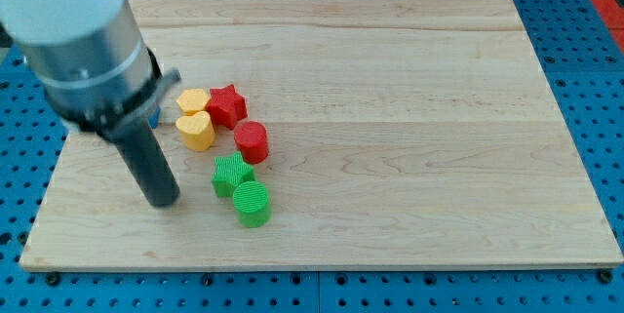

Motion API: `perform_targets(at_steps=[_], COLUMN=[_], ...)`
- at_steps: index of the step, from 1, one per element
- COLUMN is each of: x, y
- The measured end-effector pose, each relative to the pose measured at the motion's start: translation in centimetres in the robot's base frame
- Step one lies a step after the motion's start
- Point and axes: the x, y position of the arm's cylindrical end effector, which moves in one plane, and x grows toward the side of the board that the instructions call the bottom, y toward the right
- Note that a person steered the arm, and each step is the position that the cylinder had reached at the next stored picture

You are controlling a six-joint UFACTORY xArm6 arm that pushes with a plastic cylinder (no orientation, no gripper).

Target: Separate the green circle and the green star from each other

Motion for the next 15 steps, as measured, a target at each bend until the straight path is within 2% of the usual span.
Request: perform_targets(at_steps=[1, 2, 3, 4, 5, 6, 8, 9, 11, 12, 13, 15], x=[2.1, 1.2, -0.5, -0.3, -0.1, 2.0, 0.3, 0.0, -4.2, -2.7, -2.4, -4.8], y=[4.4, 12.2, 16.9, 20.3, 19.0, 19.0, 3.3, -1.0, 1.2, 9.2, 10.0, 8.8])
